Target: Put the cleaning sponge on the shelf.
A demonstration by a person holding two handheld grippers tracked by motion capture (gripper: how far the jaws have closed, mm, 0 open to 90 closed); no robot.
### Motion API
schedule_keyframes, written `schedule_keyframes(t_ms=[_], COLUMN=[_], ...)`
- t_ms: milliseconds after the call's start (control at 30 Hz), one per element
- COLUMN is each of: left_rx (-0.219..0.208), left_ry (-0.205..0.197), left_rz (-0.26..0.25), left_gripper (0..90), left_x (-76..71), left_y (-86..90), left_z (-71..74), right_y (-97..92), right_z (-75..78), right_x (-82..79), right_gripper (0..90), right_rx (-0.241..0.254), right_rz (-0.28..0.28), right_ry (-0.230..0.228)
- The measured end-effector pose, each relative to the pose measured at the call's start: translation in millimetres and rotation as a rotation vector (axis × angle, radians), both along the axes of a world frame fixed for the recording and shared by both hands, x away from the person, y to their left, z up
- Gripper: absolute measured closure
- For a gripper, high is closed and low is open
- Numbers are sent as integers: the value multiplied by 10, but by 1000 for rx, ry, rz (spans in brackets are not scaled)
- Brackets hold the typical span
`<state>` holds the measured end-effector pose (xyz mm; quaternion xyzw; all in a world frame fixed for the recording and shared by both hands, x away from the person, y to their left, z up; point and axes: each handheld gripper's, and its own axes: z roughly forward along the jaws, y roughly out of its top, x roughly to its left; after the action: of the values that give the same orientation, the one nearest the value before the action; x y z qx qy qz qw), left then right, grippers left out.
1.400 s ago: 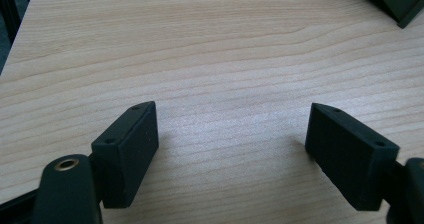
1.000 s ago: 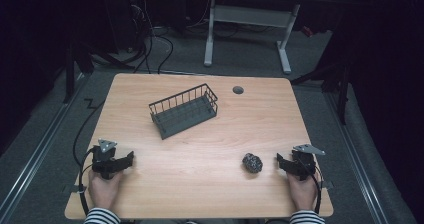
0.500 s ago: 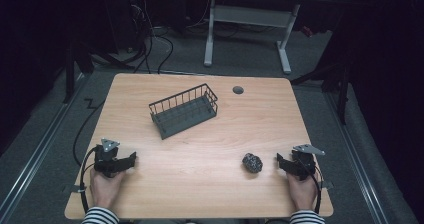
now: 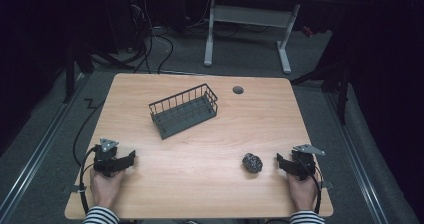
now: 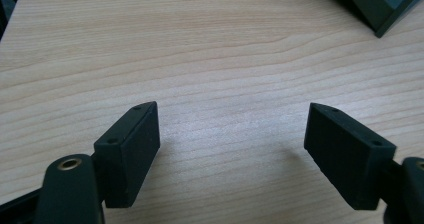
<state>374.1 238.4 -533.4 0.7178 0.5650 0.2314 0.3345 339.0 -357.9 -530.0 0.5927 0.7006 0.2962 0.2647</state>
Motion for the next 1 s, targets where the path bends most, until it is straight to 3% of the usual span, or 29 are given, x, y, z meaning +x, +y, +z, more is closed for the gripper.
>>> schedule_keyframes(t_ms=[133, 400, 1000], left_rx=[0, -47, -98], left_ry=[6, 16, 7], left_rz=[-5, -49, -118], left_gripper=[232, 264, 271], left_x=[-4, 14, 89], left_y=[-6, -39, -191], left_z=[26, 191, 507], right_y=[0, 1, 2], right_z=[0, 0, 1], right_x=[0, -1, -2], right_gripper=[361, 362, 365], right_rx=[0, 0, 0], right_rz=[0, 2, 2], right_ry=[0, 0, 0])
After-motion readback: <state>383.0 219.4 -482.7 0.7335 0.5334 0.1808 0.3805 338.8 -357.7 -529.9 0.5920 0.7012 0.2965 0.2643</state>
